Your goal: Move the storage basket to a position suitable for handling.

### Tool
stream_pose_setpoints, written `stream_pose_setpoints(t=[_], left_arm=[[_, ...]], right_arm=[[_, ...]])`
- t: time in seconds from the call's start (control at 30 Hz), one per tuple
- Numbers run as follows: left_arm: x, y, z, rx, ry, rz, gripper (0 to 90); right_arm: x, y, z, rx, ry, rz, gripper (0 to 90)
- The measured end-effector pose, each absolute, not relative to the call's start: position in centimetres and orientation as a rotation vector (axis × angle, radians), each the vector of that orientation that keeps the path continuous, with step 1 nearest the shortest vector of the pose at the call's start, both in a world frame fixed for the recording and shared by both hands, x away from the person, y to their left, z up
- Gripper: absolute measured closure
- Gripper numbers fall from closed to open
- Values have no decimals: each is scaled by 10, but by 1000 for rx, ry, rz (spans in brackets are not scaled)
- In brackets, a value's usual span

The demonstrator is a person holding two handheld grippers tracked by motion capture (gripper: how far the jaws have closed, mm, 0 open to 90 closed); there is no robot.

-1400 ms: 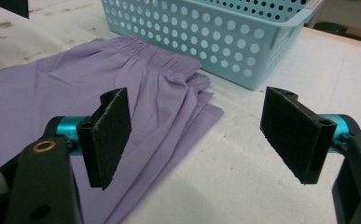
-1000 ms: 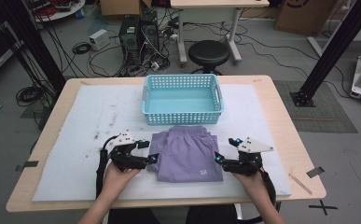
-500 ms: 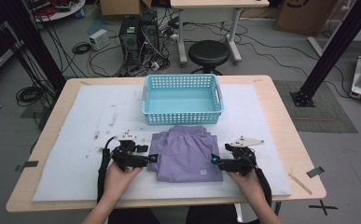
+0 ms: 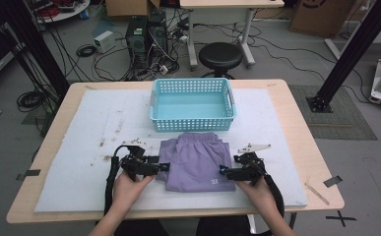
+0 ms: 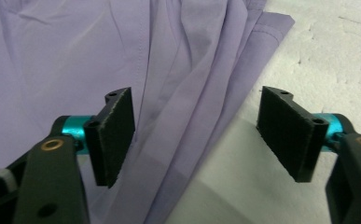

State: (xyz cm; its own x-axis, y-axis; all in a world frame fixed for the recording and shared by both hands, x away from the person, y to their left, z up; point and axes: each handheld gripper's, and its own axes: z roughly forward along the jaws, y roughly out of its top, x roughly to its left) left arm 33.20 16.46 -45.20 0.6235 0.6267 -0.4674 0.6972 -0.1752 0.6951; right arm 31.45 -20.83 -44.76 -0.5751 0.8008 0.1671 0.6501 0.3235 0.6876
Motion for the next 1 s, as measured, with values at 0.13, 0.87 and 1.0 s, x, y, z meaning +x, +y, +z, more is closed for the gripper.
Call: stream_pose_setpoints(t=[0.13,0.87,1.0], left_arm=[[331,156,-452,1879,1044,-94,283],[331,144,-453,1871,1068,-64,371],[330,132,-453,1896,1031,-81,464]], right_arm=[[315,-205,-447,1340,2380,1102,357],[316,-197,-447,1376,2313,1050,449],[316,-197,-447,1393,2293,1043,528]])
